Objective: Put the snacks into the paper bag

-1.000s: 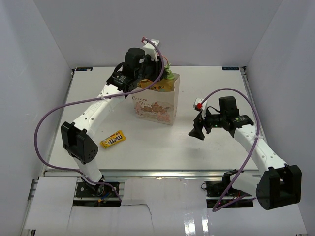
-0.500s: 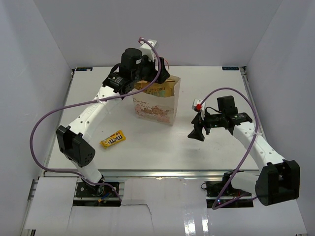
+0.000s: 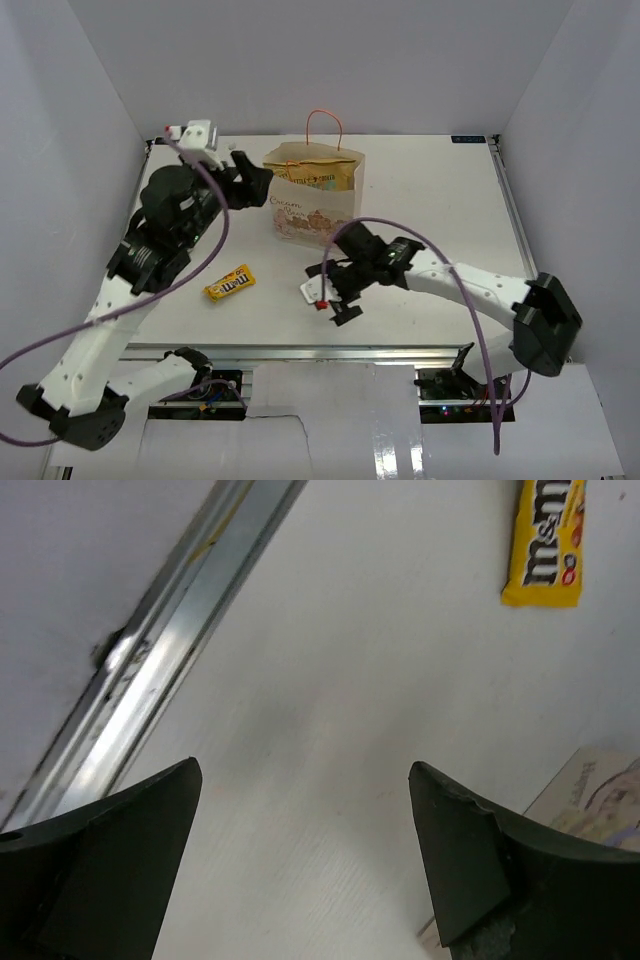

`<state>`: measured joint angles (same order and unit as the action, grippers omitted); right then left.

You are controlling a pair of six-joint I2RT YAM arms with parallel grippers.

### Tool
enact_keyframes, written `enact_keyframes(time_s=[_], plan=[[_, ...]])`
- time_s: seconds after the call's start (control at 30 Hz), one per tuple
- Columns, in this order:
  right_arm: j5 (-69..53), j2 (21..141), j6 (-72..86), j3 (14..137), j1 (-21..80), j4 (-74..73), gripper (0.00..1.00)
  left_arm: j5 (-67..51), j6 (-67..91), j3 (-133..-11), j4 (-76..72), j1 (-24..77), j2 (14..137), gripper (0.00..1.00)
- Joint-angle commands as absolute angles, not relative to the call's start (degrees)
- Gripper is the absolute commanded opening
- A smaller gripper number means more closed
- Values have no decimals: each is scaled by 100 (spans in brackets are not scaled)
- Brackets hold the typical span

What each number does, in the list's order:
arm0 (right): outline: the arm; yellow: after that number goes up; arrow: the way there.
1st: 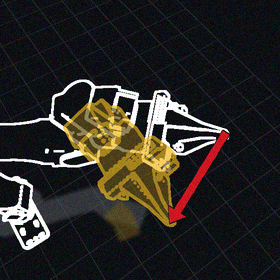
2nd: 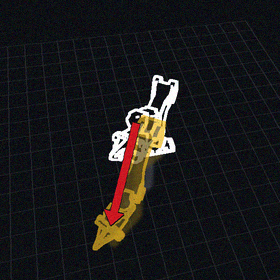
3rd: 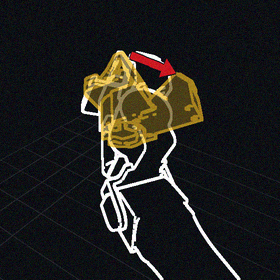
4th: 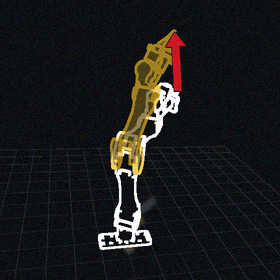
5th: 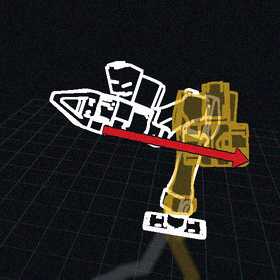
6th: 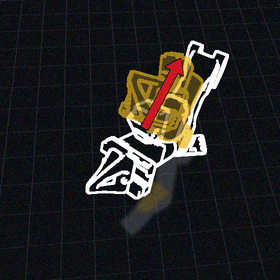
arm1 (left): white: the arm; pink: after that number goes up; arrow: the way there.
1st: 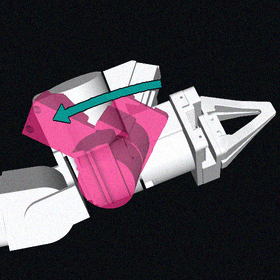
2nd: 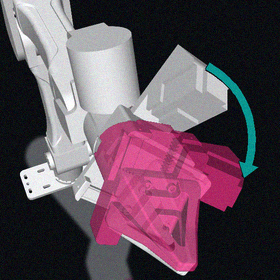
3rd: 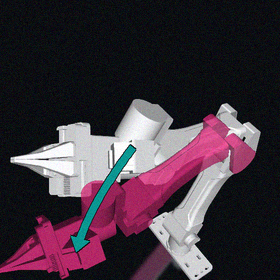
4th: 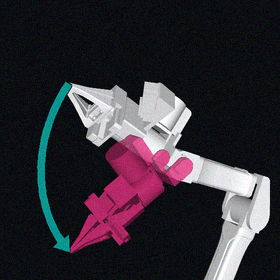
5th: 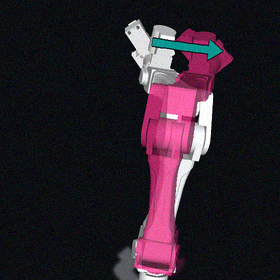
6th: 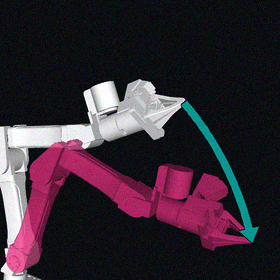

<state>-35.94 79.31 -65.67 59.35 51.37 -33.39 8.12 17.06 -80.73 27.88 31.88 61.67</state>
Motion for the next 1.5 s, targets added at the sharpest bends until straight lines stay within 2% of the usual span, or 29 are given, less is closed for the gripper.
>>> enact_keyframes(time_s=[0.0,0.07,0.2,0.33,0.77,0.87,1.1,1.3,1.43,1.47], plan=[[-2129,8707,-5655,6520,5931,-1151,90,1634,2328,-7410,3382,3190,5120,85],[-1367,9551,-4507,6827,6273,-268,91,1775,2557,-7208,3524,3190,4722,85],[-1485,10817,-3824,8197,6363,376,91,1819,3005,-6891,3918,3190,4053,85],[-1547,11792,-3639,8840,6460,747,91,1846,3382,-6654,4253,3190,3561,85],[-1161,12972,-3489,9483,6706,1134,86,1819,3832,-6425,4632,3190,3155,85],[-1037,13113,-3480,9527,6706,1151,79,1811,3850,-6468,4632,3190,3225,85],[-1125,12921,-3384,9203,6680,1116,33,1793,3893,-6521,4614,3190,3366,85],[-1792,11983,-3322,8474,6566,906,8,1810,3929,-6469,4527,3190,3437,85],[-3088,11015,-3471,8095,6259,-208,8,1898,3964,-6277,4439,3190,3454,85],[-3407,10621,-3567,8060,6180,-898,8,1933,3973,-6206,4369,3190,3445,85]])
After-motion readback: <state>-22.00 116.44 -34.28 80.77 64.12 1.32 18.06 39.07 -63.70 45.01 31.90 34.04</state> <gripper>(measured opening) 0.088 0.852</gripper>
